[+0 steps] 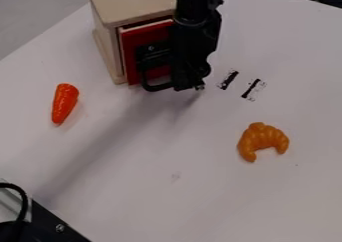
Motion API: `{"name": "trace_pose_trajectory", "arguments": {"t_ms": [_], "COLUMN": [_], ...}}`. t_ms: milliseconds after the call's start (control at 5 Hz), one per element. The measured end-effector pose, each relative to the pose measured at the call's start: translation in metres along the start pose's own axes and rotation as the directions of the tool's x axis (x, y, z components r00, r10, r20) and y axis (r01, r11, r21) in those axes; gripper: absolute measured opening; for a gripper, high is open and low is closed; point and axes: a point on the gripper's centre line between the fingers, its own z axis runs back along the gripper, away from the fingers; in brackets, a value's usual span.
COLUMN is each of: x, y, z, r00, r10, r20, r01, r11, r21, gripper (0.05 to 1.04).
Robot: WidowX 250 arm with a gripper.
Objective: Open the drawer
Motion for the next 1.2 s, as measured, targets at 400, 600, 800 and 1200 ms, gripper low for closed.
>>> {"name": "trace_pose_trajectory", "arguments": {"t_ms": [400, 600, 800, 1200], "x": [0.004, 0.005, 0.008, 0.01], "y": [-0.023, -0.029, -0.036, -0.042], "z": [0.001, 0.001, 0.001, 0.0], "r00": [1.0, 0.999, 0.999, 0.999], "r10": [-0.031, -0.037, -0.047, -0.049], "r20": [-0.002, 0.001, 0.0, -0.002], "r01": [0.031, 0.037, 0.047, 0.049], "r11": [1.0, 0.999, 0.999, 0.999], "r21": [-0.003, -0.008, -0.008, -0.014], "gripper": [0.103, 0.103, 0.103, 0.103]}}
